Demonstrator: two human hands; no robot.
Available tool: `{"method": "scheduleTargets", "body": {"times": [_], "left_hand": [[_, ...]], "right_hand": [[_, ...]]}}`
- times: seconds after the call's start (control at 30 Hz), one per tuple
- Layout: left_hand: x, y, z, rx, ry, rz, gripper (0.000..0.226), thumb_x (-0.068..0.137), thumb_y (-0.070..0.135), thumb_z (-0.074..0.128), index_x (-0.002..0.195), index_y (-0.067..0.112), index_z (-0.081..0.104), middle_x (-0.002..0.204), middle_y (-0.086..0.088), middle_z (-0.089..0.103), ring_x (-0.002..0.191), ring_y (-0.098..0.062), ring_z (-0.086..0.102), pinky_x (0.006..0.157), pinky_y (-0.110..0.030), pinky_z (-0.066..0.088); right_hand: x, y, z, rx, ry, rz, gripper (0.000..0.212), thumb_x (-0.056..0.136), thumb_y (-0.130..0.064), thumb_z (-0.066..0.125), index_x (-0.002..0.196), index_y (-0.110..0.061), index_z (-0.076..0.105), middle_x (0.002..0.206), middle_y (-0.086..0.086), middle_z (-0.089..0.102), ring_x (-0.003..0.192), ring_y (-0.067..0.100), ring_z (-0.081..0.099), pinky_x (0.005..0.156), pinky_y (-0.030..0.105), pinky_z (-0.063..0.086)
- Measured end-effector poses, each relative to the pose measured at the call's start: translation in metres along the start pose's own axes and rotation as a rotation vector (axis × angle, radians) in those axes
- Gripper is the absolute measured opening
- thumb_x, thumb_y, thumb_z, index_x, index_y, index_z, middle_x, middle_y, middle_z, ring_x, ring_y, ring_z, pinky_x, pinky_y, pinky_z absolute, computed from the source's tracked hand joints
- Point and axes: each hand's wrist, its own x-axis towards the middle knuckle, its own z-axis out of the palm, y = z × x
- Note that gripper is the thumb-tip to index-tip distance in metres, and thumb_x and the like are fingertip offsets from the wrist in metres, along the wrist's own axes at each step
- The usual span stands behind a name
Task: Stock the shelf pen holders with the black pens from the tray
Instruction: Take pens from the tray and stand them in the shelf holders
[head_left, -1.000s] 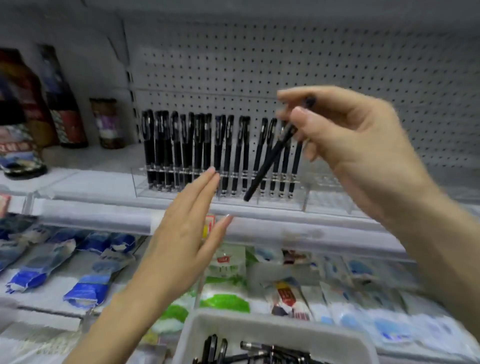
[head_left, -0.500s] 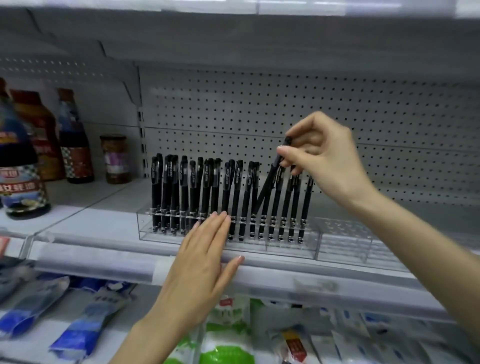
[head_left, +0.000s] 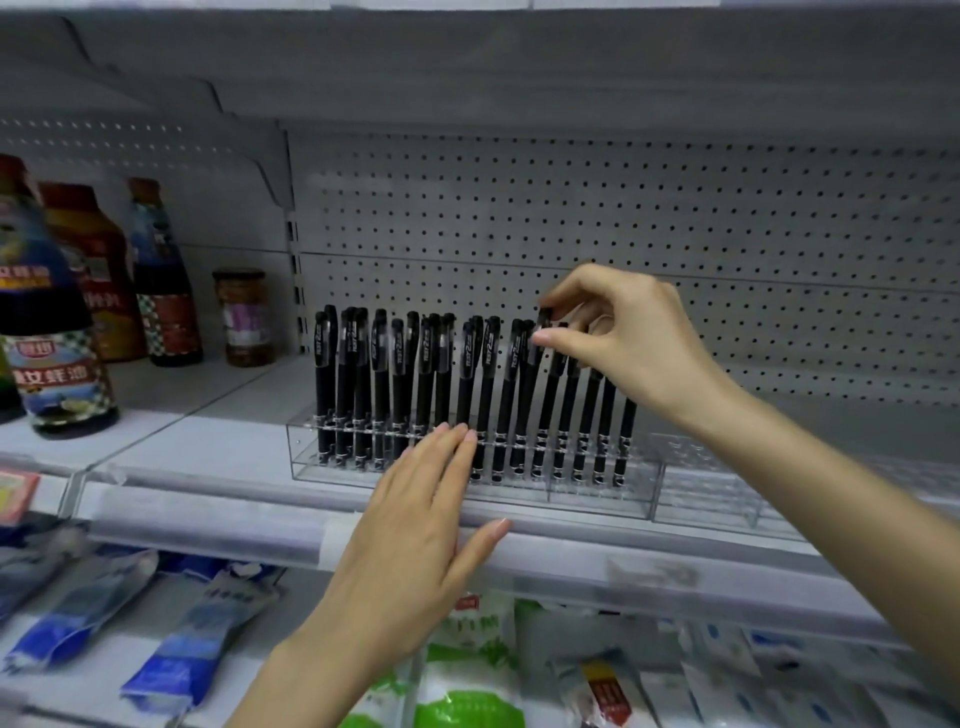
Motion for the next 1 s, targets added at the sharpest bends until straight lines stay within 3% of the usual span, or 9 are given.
{"method": "scheduleTargets", "body": {"times": [0.1,0.23,0.3,0.43,0.57,0.73,0.9,1.0], "left_hand": [[0.001,0.001,-0.003,-0.033,-0.051,-0.017,0.072,0.099,0.063,0.015,0.15,0.015,0.027,0.154,0.001,0.03,0.141,-0.006,0.014,0.113,-0.025,0.008],[0.0,0.001,-0.007,-0.067,-0.082,-0.054,0.079,0.079,0.078,-0.013,0.145,0.035,-0.013,0.155,0.02,-0.011,0.136,0.011,-0.023,0.109,-0.012,-0.017],[0.001,0.002,-0.011,-0.063,-0.091,-0.049,0.077,0.077,0.078,-0.014,0.142,0.037,-0.018,0.153,0.022,-0.016,0.133,0.013,-0.028,0.107,-0.01,-0.02],[0.003,0.004,-0.013,-0.088,-0.086,-0.039,0.074,0.082,0.073,-0.003,0.145,0.035,-0.014,0.154,0.021,-0.014,0.133,0.015,-0.026,0.109,-0.012,-0.018],[-0.006,0.014,-0.018,-0.116,-0.032,0.018,0.075,0.092,0.066,0.011,0.154,0.023,0.007,0.16,0.011,0.002,0.143,0.005,-0.009,0.117,-0.023,-0.006],[-0.056,0.041,-0.018,-0.26,0.007,0.017,0.067,0.097,0.059,0.022,0.152,0.02,0.02,0.159,0.008,0.015,0.145,0.0,0.006,0.117,-0.025,0.006],[-0.154,0.047,0.018,-0.372,-0.116,-0.163,0.067,0.097,0.059,0.025,0.151,0.02,0.026,0.158,0.009,0.02,0.145,-0.001,0.012,0.118,-0.026,0.01],[-0.204,0.041,0.043,-0.338,-0.236,-0.338,0.075,0.092,0.066,0.021,0.152,0.022,0.024,0.158,0.01,0.018,0.143,0.003,0.009,0.117,-0.019,0.006]], "right_hand": [[0.003,0.0,0.0,-0.074,-0.054,-0.022,0.023,0.075,-0.024,0.079,0.095,-0.017,0.069,0.087,-0.01,0.067,0.076,0.0,0.06,0.07,0.003,0.042],[0.004,0.002,0.003,-0.123,-0.109,-0.023,0.025,0.075,-0.024,0.079,0.098,-0.018,0.071,0.086,-0.005,0.068,0.073,0.001,0.06,0.071,0.002,0.041],[0.003,0.002,0.003,-0.126,-0.112,-0.034,0.028,0.075,-0.023,0.079,0.101,-0.018,0.07,0.088,-0.005,0.066,0.071,0.0,0.059,0.07,0.0,0.04],[-0.003,-0.002,-0.003,-0.119,-0.106,-0.038,0.031,0.075,-0.022,0.079,0.104,-0.019,0.068,0.088,-0.008,0.06,0.067,0.001,0.056,0.071,0.002,0.042],[-0.029,-0.015,-0.011,-0.07,-0.115,-0.028,0.029,0.075,-0.02,0.079,0.102,-0.017,0.068,0.087,-0.005,0.061,0.069,0.007,0.058,0.07,0.009,0.046],[-0.113,-0.016,-0.002,0.035,-0.29,-0.01,0.026,0.075,-0.023,0.077,0.098,-0.02,0.067,0.085,-0.009,0.06,0.072,0.009,0.059,0.066,0.013,0.048],[-0.232,0.013,0.036,0.105,-0.473,0.178,0.027,0.074,-0.023,0.079,0.096,-0.029,0.064,0.082,-0.015,0.058,0.077,0.005,0.06,0.064,0.009,0.044],[-0.297,0.04,0.065,0.111,-0.607,0.371,0.027,0.076,-0.026,0.078,0.099,-0.024,0.065,0.09,-0.011,0.062,0.078,0.006,0.06,0.069,0.017,0.047]]}}
